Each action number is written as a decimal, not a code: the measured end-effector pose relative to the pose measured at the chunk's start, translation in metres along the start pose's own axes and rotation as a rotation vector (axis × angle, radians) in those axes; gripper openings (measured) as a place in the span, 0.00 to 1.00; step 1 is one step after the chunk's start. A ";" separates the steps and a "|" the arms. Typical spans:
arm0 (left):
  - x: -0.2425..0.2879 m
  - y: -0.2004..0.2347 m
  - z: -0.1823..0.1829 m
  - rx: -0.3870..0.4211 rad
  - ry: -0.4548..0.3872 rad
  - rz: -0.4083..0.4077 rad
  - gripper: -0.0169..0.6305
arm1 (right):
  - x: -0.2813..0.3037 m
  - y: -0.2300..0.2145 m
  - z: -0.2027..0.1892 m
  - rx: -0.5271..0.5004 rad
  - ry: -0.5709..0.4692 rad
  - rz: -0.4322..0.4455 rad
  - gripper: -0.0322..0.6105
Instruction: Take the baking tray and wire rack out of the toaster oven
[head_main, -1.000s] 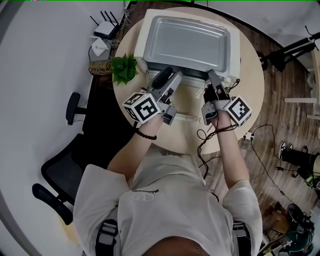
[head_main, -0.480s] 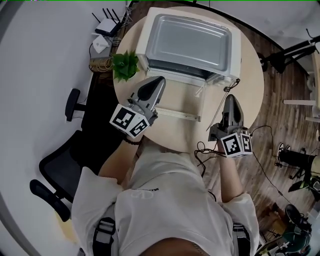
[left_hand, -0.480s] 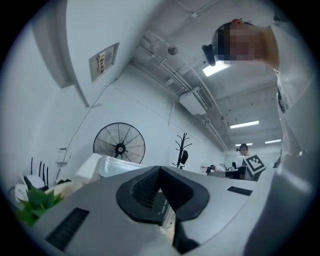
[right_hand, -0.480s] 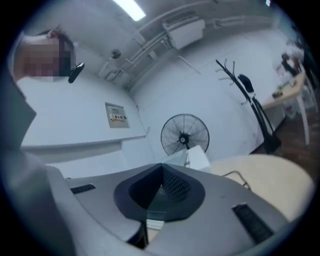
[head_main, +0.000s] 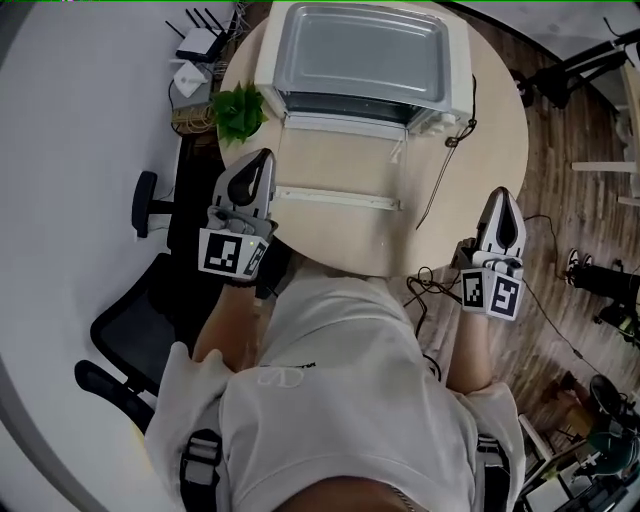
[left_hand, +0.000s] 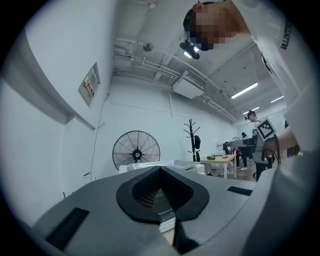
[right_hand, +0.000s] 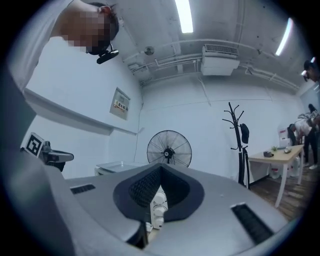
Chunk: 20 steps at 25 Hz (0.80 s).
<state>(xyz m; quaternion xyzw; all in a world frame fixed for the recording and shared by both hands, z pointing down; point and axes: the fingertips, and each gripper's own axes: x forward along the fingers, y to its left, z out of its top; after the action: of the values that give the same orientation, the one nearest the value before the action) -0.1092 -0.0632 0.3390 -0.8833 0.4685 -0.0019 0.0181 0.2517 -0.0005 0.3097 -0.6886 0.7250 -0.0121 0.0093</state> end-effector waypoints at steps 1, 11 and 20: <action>-0.002 0.000 0.001 0.000 -0.007 0.004 0.03 | -0.002 -0.001 -0.002 -0.007 0.005 0.001 0.04; 0.000 -0.005 0.007 -0.084 -0.021 -0.015 0.03 | -0.014 0.011 0.007 -0.017 -0.004 0.030 0.04; 0.003 -0.003 0.006 -0.160 -0.033 -0.021 0.03 | -0.013 0.008 0.011 0.010 -0.006 0.018 0.04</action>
<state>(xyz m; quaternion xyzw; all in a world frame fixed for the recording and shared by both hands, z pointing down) -0.1051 -0.0638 0.3329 -0.8866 0.4575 0.0501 -0.0450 0.2452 0.0133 0.2987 -0.6821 0.7309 -0.0134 0.0153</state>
